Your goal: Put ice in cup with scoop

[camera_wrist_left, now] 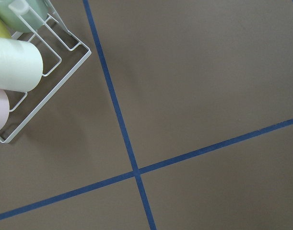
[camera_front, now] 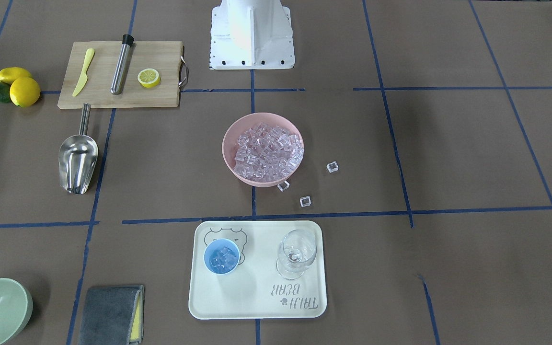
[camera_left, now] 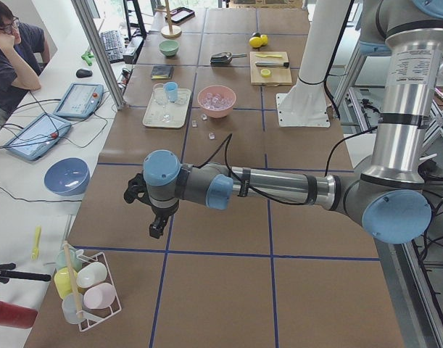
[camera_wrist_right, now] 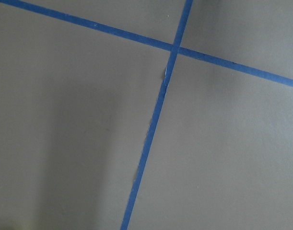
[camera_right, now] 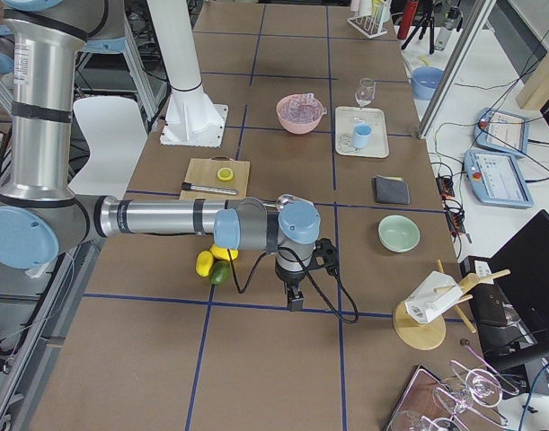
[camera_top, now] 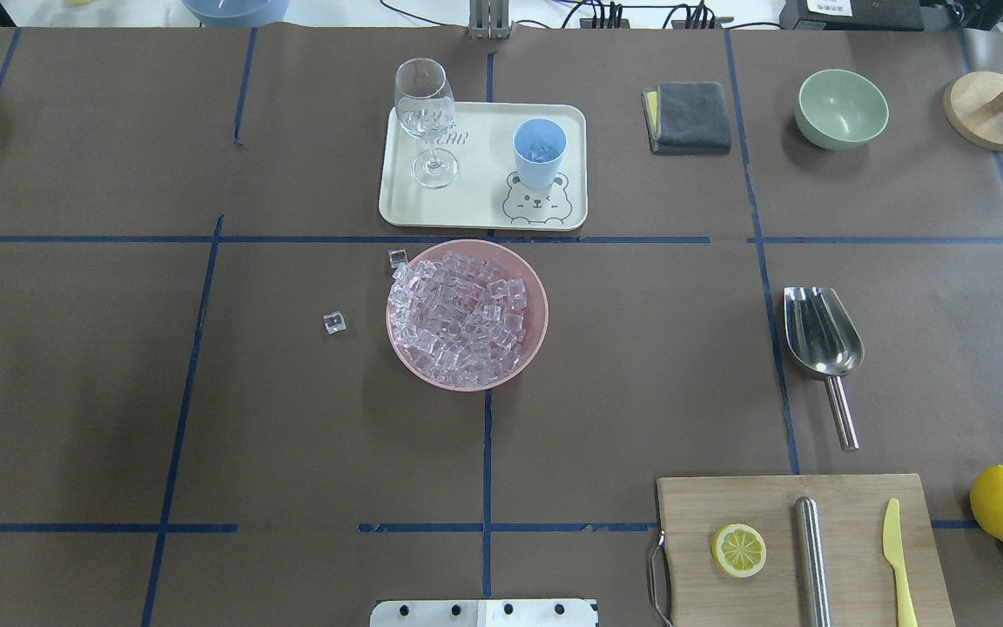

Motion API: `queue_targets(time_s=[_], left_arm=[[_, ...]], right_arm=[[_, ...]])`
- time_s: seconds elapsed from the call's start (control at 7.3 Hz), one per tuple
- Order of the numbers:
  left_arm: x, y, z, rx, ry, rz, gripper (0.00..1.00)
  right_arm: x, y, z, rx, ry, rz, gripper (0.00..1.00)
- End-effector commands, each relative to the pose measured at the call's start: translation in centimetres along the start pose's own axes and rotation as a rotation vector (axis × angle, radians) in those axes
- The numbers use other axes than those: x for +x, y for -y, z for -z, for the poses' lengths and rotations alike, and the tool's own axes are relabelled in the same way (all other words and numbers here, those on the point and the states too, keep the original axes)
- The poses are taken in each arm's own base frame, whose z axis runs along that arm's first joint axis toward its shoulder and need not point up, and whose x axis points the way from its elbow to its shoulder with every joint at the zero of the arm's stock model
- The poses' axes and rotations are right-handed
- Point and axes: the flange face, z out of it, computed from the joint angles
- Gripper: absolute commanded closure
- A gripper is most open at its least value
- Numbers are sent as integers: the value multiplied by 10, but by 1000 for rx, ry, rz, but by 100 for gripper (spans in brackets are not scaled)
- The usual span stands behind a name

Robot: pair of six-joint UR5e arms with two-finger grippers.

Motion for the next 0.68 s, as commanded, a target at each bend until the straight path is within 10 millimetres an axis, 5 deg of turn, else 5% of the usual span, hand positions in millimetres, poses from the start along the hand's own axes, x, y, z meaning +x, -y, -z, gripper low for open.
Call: queue_targets(time_s=[0.0, 0.55], left_arm=[[-22, -20, -17, -47, 30, 58, 0], [-33, -49, -25, -86, 63, 92, 0]], right_arm=[[0, -3, -1, -3, 2, -3, 0], [1, -4, -3, -6, 1, -7, 0]])
